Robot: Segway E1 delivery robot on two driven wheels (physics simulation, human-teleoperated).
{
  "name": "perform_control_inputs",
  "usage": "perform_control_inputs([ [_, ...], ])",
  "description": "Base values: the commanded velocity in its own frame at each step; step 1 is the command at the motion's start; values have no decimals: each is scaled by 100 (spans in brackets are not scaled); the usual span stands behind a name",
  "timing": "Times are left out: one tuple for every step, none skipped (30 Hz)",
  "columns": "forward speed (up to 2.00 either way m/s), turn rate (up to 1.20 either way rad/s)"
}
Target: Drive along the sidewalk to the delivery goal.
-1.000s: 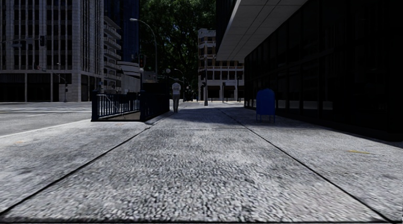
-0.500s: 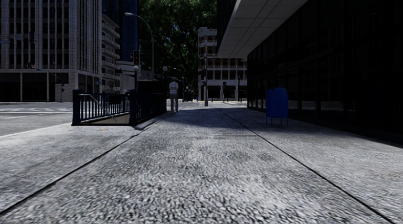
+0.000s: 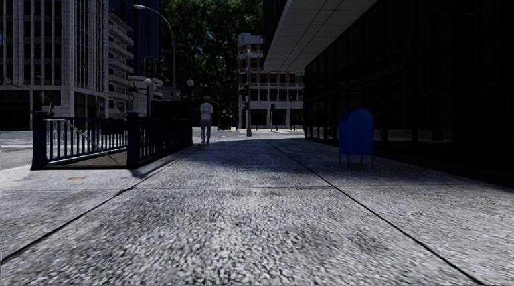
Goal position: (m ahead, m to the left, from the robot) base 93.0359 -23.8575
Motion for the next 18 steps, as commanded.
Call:
perform_control_inputs([
  [200, -34],
  [200, -35],
  [200, -38],
  [200, -39],
  [200, -39],
  [200, -39],
  [200, -39],
  [200, -39],
  [200, -39],
  [200, -39],
  [200, -39],
  [200, -39],
  [200, -39],
  [200, -29],
  [200, -3],
  [200, -3],
  [200, 0],
  [200, 0],
])
